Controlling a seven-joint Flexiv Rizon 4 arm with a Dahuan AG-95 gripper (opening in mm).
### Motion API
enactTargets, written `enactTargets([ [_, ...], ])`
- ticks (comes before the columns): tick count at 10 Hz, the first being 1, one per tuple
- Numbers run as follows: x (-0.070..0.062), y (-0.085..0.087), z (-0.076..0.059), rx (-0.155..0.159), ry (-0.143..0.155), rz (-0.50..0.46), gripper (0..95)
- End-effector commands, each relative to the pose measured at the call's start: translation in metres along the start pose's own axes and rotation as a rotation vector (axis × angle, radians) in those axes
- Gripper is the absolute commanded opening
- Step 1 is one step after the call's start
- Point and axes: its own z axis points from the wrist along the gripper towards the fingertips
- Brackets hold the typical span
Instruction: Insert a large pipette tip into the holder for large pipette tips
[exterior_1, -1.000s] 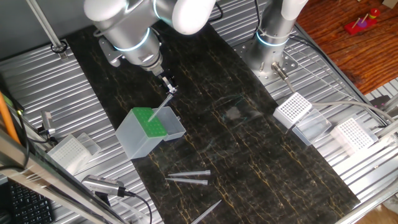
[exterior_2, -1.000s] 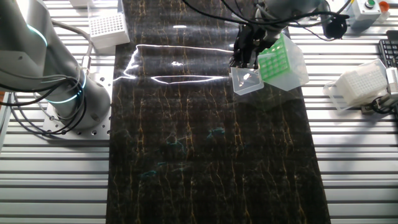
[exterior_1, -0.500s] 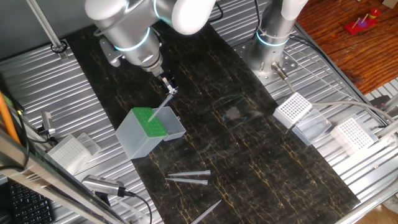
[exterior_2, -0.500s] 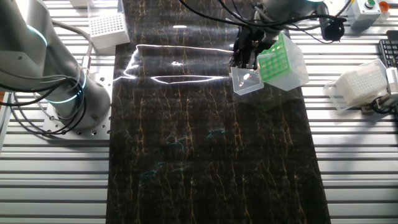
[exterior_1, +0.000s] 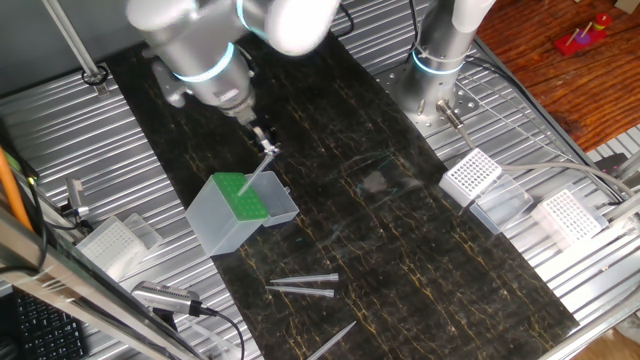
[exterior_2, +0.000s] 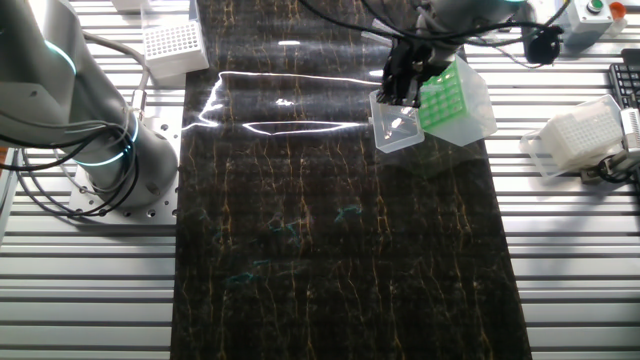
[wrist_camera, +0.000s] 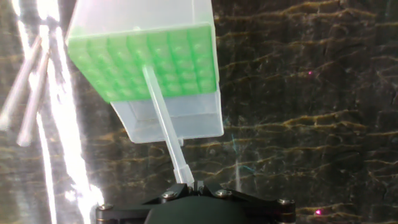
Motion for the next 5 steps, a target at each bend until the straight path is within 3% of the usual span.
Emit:
enactTargets([
  [1, -0.0271, 0.0126, -0.0216, -0.024, 0.013, 0.033, 0.0],
  [3, -0.0329, 0.018, -0.0277, -0.027, 0.018, 0.054, 0.0],
  [5, -0.0255, 0.0176, -0.0289, -0.031, 0.031, 0.051, 0.0],
])
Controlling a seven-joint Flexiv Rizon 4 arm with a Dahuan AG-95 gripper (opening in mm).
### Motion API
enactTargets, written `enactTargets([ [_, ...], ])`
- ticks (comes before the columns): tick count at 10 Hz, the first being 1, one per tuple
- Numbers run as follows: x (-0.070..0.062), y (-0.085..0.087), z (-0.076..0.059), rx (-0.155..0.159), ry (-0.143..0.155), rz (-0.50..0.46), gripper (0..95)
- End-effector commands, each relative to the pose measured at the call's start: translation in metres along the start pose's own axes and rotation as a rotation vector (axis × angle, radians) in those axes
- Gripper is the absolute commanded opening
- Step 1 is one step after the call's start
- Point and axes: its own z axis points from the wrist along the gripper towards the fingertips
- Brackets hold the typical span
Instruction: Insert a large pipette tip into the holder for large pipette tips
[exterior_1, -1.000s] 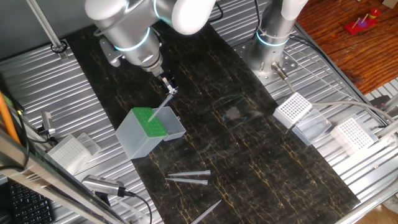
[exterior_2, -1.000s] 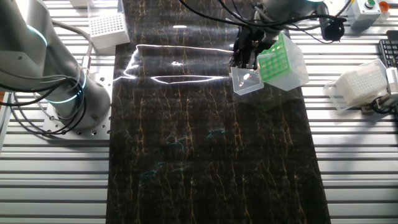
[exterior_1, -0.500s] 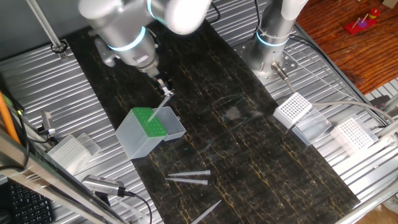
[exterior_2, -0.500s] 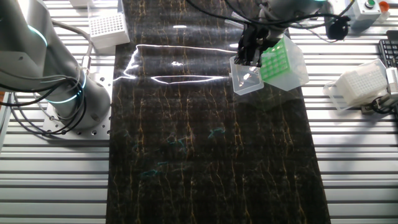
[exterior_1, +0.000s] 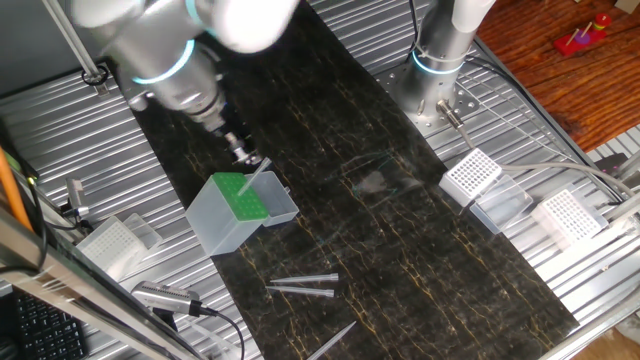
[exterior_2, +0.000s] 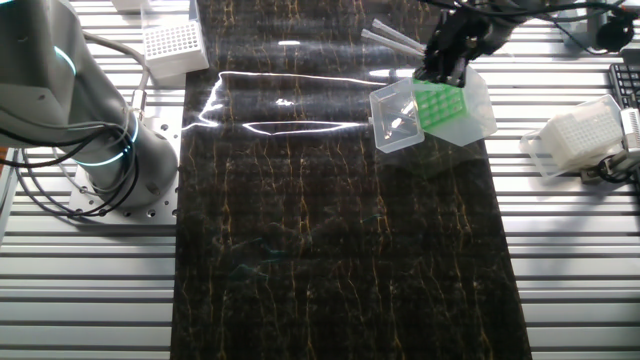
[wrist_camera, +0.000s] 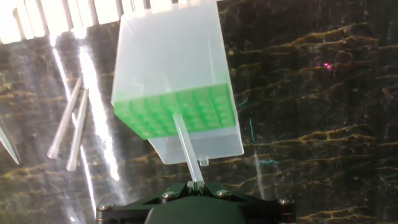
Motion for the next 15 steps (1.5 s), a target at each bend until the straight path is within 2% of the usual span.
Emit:
enactTargets([
  [1, 0.025, -0.006, 0.005, 0.005, 0.011, -0.021, 0.0],
  [2, 0.037, -0.01, 0.011, 0.014, 0.009, -0.033, 0.0],
  [3, 0.05, -0.016, 0.023, 0.013, 0.0, -0.053, 0.0],
  [5, 0.063, -0.02, 0.038, 0.018, -0.018, -0.059, 0.0],
  [8, 0.055, -0.014, 0.043, 0.026, -0.025, -0.042, 0.0],
  [9, 0.05, -0.01, 0.046, 0.034, -0.035, -0.031, 0.0],
  [11, 0.04, -0.005, 0.048, 0.073, -0.044, -0.013, 0.0],
  [12, 0.028, -0.003, 0.043, 0.077, -0.061, -0.003, 0.0],
  [13, 0.004, 0.004, 0.031, 0.071, -0.079, 0.02, 0.0],
  [14, -0.022, 0.016, 0.018, 0.065, -0.083, 0.055, 0.0],
  [15, -0.035, 0.026, 0.007, 0.061, -0.081, 0.083, 0.0],
])
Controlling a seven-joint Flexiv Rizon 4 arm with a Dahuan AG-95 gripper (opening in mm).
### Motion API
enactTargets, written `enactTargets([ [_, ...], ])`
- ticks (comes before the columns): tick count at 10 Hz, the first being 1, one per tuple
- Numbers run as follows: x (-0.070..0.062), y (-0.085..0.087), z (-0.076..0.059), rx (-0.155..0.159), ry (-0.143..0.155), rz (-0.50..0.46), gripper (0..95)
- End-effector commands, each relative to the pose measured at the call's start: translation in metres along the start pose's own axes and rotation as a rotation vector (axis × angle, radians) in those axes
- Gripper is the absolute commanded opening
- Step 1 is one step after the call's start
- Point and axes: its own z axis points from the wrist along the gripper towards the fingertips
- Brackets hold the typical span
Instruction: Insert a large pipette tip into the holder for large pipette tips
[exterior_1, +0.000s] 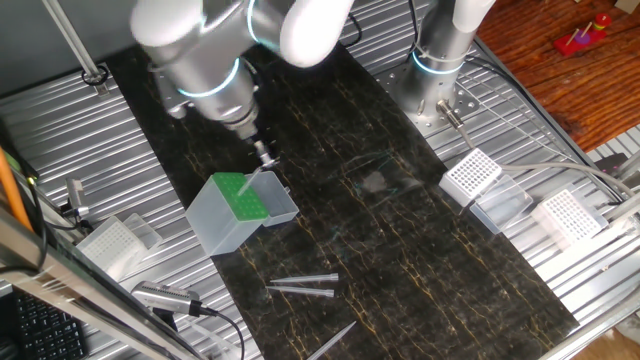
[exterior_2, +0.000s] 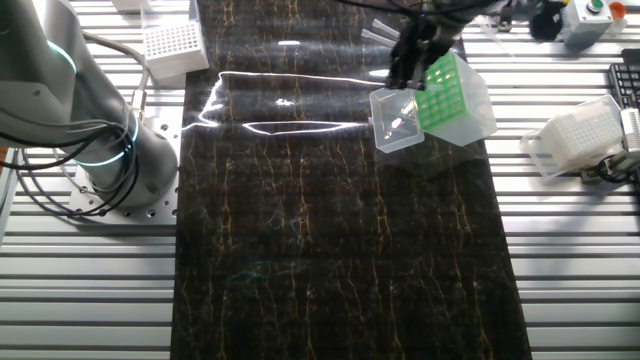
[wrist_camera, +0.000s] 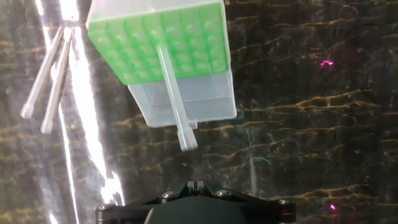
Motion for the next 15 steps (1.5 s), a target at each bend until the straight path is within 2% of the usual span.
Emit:
enactTargets([
  [1, -0.037, 0.022, -0.025, -0.029, 0.015, 0.07, 0.0],
  [2, -0.033, 0.021, -0.027, -0.04, 0.02, 0.069, 0.0],
  [4, -0.025, 0.014, -0.021, -0.039, 0.018, 0.062, 0.0],
  [5, -0.021, 0.011, -0.018, -0.033, 0.016, 0.061, 0.0],
  [7, -0.019, 0.012, -0.02, -0.012, 0.008, 0.049, 0.0],
  [8, -0.018, 0.012, -0.021, -0.008, 0.001, 0.048, 19.0],
  [10, -0.01, 0.018, -0.034, -0.009, -0.009, 0.035, 19.0],
  [12, -0.011, 0.025, -0.044, -0.01, -0.028, 0.025, 19.0],
  [15, -0.006, 0.029, -0.051, -0.01, -0.024, 0.028, 19.0],
])
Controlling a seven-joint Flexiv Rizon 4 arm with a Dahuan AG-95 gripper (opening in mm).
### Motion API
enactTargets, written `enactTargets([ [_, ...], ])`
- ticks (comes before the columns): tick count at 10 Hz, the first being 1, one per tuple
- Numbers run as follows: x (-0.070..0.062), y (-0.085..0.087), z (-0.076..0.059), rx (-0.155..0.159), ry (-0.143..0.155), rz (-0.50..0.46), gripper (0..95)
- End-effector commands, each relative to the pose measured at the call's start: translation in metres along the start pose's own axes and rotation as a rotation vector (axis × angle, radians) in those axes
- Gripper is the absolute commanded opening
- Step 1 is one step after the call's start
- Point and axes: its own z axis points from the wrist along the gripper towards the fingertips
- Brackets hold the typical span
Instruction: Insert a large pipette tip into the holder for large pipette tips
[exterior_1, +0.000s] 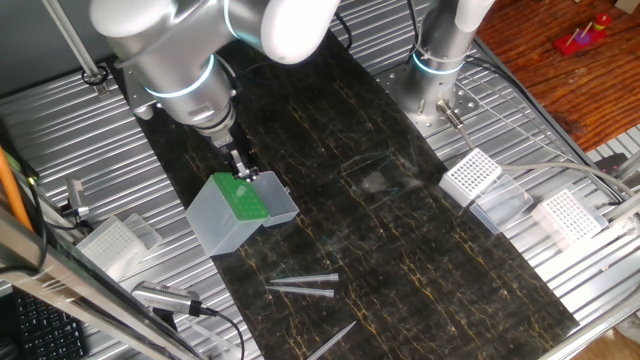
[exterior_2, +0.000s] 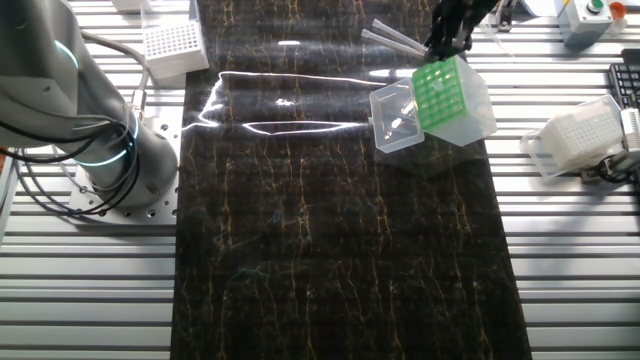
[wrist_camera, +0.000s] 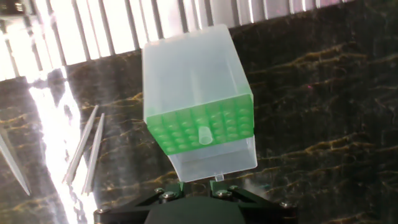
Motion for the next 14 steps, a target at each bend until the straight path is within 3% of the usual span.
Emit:
enactTargets([
  [1, 0.0006, 0.0018, -0.0031, 0.004, 0.012, 0.024, 19.0],
  [5, 0.0027, 0.0026, -0.0049, 0.021, 0.02, 0.021, 19.0],
  [14, 0.0048, 0.0024, -0.0053, 0.015, 0.026, 0.032, 19.0],
])
